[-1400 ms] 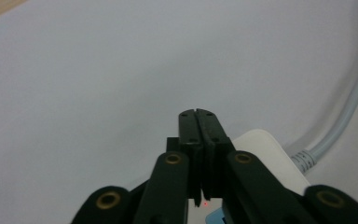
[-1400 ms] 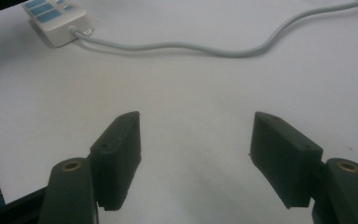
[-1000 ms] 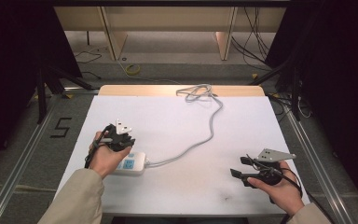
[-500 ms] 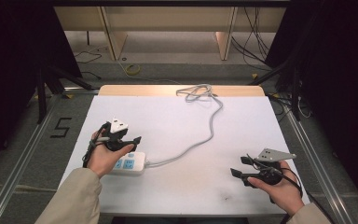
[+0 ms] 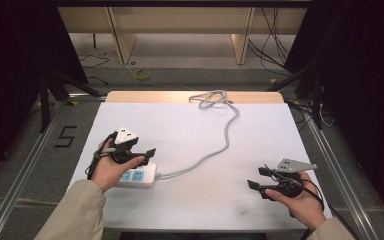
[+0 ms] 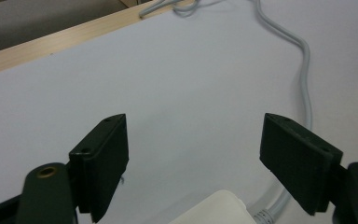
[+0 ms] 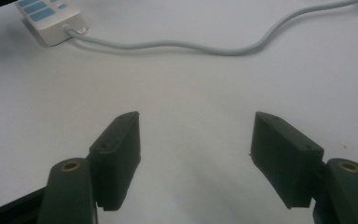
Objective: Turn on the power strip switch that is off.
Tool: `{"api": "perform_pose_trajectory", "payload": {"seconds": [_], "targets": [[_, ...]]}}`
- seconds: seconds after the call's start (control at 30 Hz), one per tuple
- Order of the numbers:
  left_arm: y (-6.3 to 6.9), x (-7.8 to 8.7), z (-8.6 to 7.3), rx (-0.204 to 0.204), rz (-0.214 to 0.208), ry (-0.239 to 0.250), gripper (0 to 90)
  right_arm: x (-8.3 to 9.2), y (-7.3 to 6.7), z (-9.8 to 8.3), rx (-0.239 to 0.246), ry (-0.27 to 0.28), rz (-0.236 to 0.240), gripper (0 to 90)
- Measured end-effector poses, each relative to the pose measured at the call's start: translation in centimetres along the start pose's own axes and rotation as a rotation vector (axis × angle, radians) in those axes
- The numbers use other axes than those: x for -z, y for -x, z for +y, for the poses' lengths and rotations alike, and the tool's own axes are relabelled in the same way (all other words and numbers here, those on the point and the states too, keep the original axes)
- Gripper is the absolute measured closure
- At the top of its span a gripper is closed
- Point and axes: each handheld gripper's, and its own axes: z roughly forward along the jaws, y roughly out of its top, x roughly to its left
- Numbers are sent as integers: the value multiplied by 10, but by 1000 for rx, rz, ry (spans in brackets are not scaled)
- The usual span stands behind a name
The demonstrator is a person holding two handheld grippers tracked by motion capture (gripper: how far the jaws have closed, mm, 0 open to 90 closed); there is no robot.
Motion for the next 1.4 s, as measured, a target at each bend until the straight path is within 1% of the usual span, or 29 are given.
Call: {"api": "perform_pose_trajectory", "payload": {"seconds": [0.1,0.2,0.33,0.53,0.7,0.73,1.0,1.1,1.23,1.4], "targets": [[1,0,1,-2,-17,9,227,0,1,0,-3,1,-3,334],[3,-1,0,-18,-28,5,212,-1,1,0,-4,-3,-2,333],[5,1,0,-32,-38,15,207,-1,1,0,-6,-2,-1,333],[11,4,0,-63,-64,25,205,-1,1,0,-7,3,-1,332],[14,7,-2,-72,-81,35,204,-1,1,0,-8,1,0,330],[14,8,-3,-80,-84,34,203,-2,1,0,-8,1,0,330],[15,11,-6,-95,-97,29,198,-3,1,0,-1,1,1,327],[15,12,-8,-94,-109,35,196,-3,1,0,0,1,2,326],[17,14,-10,-107,-117,37,191,-3,0,0,-3,2,2,325],[17,16,-12,-110,-127,41,186,-3,0,0,-3,4,2,324]]}}
